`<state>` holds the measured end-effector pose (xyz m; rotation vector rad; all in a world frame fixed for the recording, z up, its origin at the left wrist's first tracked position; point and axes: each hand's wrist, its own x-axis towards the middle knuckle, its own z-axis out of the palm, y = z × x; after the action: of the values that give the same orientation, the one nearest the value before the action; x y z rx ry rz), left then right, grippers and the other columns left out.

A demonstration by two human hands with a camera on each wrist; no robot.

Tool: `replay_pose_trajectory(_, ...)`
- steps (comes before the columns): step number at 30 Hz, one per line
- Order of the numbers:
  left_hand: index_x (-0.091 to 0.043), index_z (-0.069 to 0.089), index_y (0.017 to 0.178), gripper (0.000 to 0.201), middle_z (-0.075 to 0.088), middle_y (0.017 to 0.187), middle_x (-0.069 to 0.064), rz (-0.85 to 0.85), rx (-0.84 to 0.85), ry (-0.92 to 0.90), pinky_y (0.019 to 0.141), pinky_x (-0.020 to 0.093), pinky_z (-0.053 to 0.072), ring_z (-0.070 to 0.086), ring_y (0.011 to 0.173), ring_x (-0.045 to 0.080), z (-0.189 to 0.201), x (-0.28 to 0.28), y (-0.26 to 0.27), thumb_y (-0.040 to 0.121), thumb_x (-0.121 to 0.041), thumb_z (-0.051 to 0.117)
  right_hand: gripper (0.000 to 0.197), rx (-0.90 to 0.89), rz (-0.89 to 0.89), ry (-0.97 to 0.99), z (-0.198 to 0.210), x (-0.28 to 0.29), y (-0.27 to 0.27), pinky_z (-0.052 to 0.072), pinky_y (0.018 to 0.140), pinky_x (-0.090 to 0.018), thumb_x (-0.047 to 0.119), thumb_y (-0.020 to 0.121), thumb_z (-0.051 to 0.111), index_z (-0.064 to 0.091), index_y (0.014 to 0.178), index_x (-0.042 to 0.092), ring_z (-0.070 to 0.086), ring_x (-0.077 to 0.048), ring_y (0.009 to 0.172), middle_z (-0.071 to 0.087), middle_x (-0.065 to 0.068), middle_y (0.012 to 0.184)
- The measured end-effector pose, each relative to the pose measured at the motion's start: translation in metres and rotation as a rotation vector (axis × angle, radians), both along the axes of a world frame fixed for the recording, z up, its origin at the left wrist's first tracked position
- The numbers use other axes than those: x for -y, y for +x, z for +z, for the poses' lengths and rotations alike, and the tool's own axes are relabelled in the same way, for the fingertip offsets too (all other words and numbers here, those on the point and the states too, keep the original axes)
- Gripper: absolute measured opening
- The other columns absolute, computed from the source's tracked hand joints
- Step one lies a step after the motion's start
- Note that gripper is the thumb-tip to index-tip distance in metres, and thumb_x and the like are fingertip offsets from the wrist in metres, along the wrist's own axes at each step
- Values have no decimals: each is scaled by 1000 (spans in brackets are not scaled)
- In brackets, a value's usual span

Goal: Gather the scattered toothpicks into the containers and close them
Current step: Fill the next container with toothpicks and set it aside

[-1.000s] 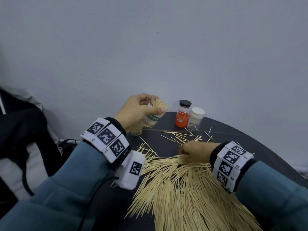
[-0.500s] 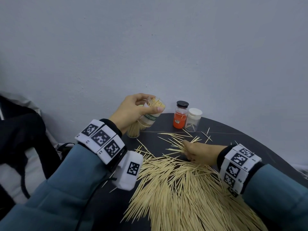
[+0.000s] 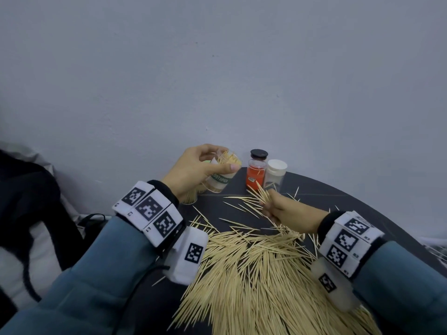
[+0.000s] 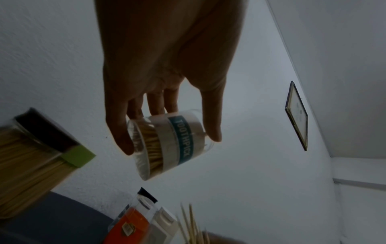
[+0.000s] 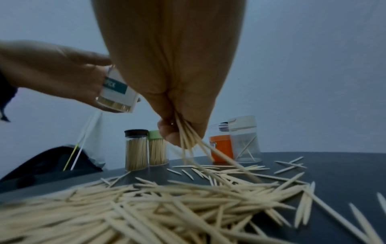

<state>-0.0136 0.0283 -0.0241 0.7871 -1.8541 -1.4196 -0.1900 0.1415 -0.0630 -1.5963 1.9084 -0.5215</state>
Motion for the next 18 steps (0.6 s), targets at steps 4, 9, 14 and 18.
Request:
replay_pose_trajectory(4, -18, 62, 116, 48, 63, 116, 3, -47, 29, 0, 80, 25, 50, 58, 109, 17, -4, -9, -9, 71, -21, 78, 12, 279, -80, -111, 1, -9, -8, 35, 57, -17, 6, 101, 22, 33, 96, 9, 35, -8, 62, 40, 1, 73)
replay_pose_trajectory(9, -17, 62, 118, 50, 64, 111, 1, -121, 82, -31, 89, 27, 48, 57, 106, 12, -11, -19, -19, 70, -20, 79, 24, 754, -163, -277, -3, -17, -21, 36, 49, -13, -1, 100, 24, 45, 102, 10, 39, -3, 51, 41, 4, 64)
replay_pose_trajectory(14, -22, 64, 114, 56, 67, 110, -1, -255, 182, -52, 90, 24, 47, 60, 105, 12, -19, -31, -30, 64, -31, 85, 28, 1097, -236, -462, 8, -27, -25, 33, 43, -13, -2, 99, 21, 40, 84, 12, 38, -3, 44, 43, 6, 53)
replay_pose_trajectory(18, -20, 62, 118, 50, 67, 109, -1, -338, 210, -35, 80, 17, 46, 61, 99, 9, -21, -41, -37, 71, -24, 79, 29, 1204, -285, -608, 22, -28, -22, 33, 42, -12, -3, 99, 21, 38, 83, 13, 37, -3, 43, 43, 6, 52)
